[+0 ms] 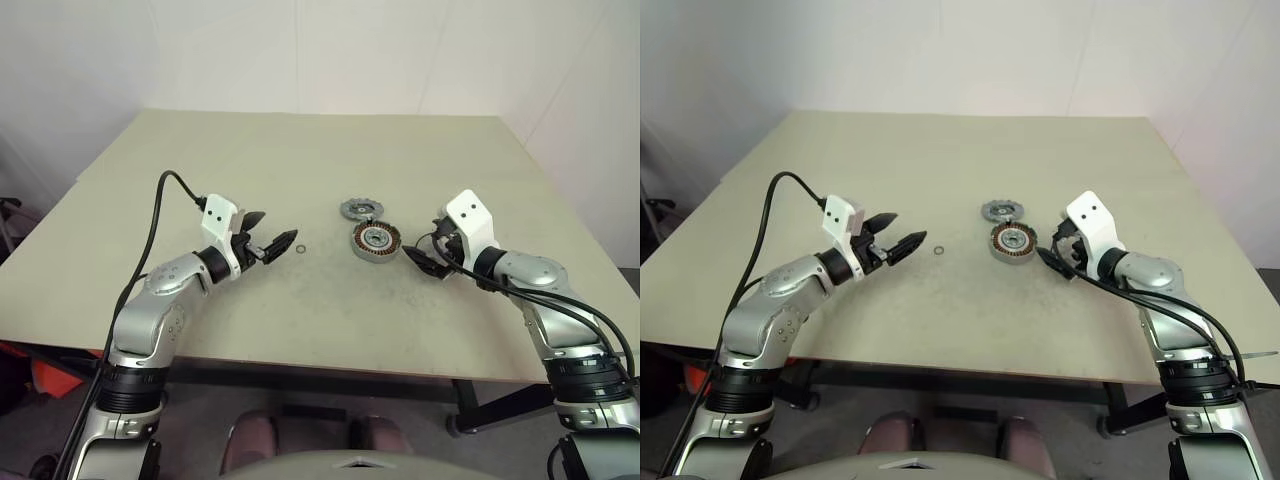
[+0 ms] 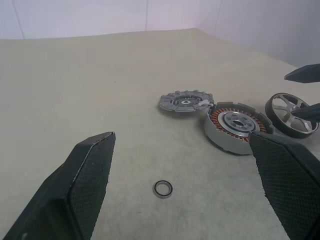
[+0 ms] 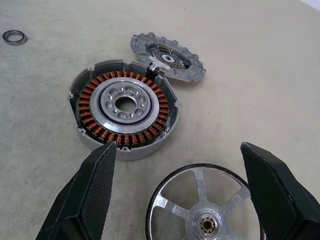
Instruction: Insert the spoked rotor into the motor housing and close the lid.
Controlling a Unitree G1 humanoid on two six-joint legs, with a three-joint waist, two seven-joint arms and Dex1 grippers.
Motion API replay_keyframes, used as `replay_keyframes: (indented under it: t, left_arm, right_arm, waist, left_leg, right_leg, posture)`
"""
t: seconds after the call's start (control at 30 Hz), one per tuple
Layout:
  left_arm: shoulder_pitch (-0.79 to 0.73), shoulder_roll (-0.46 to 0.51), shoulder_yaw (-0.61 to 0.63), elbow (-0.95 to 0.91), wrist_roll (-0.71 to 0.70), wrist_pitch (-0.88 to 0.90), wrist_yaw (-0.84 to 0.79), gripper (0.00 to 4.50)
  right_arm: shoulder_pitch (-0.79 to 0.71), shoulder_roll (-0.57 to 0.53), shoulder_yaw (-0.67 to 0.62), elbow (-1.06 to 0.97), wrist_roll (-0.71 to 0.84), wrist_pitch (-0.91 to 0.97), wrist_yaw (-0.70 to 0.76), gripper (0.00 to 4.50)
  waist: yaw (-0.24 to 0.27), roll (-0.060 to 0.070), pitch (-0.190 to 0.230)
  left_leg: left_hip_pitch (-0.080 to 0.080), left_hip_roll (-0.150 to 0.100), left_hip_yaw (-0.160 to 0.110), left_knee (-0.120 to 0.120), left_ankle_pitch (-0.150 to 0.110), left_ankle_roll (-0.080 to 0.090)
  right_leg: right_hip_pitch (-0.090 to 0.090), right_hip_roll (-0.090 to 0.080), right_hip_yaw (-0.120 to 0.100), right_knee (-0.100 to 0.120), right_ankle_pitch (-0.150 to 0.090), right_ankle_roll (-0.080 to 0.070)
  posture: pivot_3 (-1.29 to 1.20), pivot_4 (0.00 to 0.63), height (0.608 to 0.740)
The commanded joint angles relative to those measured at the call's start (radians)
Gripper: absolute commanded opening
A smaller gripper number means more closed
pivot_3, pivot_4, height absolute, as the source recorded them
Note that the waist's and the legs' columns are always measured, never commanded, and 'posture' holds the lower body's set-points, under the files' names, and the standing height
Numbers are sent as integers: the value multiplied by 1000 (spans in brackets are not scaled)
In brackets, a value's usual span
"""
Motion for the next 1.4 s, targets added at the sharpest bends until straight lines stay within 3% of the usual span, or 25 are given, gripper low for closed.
replay_keyframes:
  t: [0.03, 1.4]
  left_arm:
    - [-6, 0, 3, -12, 1, -24, -3, 4500]
    - [-10, -2, -29, 13, 47, -63, -3, 4500]
  right_arm:
    - [-25, -4, 1, -13, -16, -16, -12, 4467]
    - [-37, 9, 6, -51, 16, 64, 23, 4467]
  waist:
    - [0, 0, 0]
    - [0, 0, 0]
  left_leg:
    - [0, 0, 0, 0, 0, 0]
    - [0, 0, -1, -1, 0, 0]
  right_leg:
    - [0, 0, 0, 0, 0, 0]
    - [0, 0, 0, 0, 0, 0]
  posture:
    - [0, 0, 740]
    - [0, 0, 740]
